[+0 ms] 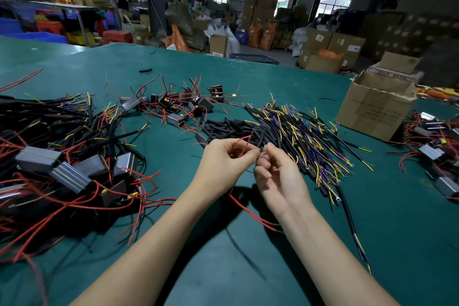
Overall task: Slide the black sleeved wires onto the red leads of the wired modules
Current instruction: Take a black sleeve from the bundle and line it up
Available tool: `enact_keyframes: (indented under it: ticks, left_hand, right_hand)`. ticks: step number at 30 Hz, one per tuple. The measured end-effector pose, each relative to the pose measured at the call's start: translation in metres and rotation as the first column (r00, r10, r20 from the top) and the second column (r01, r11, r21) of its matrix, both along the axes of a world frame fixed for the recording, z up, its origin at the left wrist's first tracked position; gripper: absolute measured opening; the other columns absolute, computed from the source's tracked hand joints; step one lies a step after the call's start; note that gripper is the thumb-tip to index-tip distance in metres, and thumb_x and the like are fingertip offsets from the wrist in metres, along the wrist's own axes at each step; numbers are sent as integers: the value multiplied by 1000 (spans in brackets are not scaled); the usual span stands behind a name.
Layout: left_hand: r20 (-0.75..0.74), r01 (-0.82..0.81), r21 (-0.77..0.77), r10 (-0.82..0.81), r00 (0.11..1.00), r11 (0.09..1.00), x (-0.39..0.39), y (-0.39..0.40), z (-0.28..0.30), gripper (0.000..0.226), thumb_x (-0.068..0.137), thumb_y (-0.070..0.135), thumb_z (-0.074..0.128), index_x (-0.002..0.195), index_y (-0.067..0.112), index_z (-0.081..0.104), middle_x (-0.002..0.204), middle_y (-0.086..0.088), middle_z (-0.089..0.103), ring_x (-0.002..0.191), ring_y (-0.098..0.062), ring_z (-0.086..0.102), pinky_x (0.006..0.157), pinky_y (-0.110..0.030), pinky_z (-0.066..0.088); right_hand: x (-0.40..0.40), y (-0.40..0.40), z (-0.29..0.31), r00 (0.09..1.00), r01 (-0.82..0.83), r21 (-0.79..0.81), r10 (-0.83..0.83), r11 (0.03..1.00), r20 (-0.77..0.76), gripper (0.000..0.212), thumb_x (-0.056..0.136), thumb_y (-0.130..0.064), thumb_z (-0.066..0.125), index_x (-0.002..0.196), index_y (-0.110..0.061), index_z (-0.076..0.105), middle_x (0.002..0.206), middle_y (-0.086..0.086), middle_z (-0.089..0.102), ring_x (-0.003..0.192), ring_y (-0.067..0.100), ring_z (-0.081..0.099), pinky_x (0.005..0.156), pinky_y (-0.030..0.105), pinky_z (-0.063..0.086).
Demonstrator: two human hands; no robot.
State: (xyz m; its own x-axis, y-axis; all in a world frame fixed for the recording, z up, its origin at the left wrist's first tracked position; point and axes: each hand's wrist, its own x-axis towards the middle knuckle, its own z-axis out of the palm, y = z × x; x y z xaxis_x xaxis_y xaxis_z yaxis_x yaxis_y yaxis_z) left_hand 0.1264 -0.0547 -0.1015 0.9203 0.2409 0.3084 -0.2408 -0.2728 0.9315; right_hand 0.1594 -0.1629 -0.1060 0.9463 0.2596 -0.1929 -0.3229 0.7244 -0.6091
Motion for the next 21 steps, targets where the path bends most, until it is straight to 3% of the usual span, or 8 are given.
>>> enact_keyframes:
  ticks: [3,4,5,7,9,12,18,21]
  left_hand:
    - [10,-26,-82,27,1000,996,1,7,3,11,85,9,67,75,12,71,52,11,59,43,5,43,48,-10,36]
    - [8,-35,-91,36,999,995,1,10,3,10,85,9,67,76,11,72,50,12,57,42,6,43,48,-9,35]
    - [3,-40,-93,41,999,995,1,12,4,9,85,9,68,77,10,72,49,12,55,42,5,42,47,-10,35]
    - [-7,-28,-85,28,1000,996,1,15,5,9,85,11,68,77,12,71,48,13,53,43,4,40,47,-12,33]
    - [-11,3,-87,-4,1000,996,1,16,5,10,85,11,68,76,13,69,46,14,53,42,5,41,46,-9,33]
    - [-12,51,-75,-52,999,996,-1,18,7,11,86,8,67,76,12,67,42,15,50,40,3,39,44,-9,31]
    - [3,73,1,-73,997,997,-1,20,6,11,86,10,67,76,12,71,48,9,47,42,-2,33,42,-13,29]
    - [-5,59,23,-59,998,998,0,21,4,12,85,12,68,75,15,72,49,7,47,42,-3,33,43,-14,30]
  right_hand:
    - [1,-7,3,967,-79,-204,124,976,221,5,89,-6,58,93,-5,61,73,2,55,51,6,51,42,14,40]
    - [2,-10,2,939,-58,-326,162,944,303,16,88,-5,59,104,-8,61,80,2,59,55,7,55,48,15,44]
    - [5,-13,1,903,14,-457,185,889,387,27,88,-3,60,113,-12,59,89,1,61,59,7,57,53,17,47]
    - [9,-19,-1,775,328,-635,185,699,604,40,88,1,62,122,-19,56,102,1,60,64,7,55,61,18,46]
    - [11,-24,-1,550,622,-610,281,490,787,38,86,3,63,118,-19,62,104,3,58,64,8,52,61,15,43]
    - [13,-28,-3,334,784,-495,419,374,845,28,85,1,65,108,-15,69,101,3,56,64,13,51,64,11,39]
    - [10,-32,-3,271,870,-417,451,264,850,6,88,-9,66,91,-9,71,92,1,59,78,12,57,70,29,48]
    - [8,-30,-3,318,866,-454,470,210,824,4,88,-10,65,85,-9,67,88,-1,60,78,14,57,67,39,50]
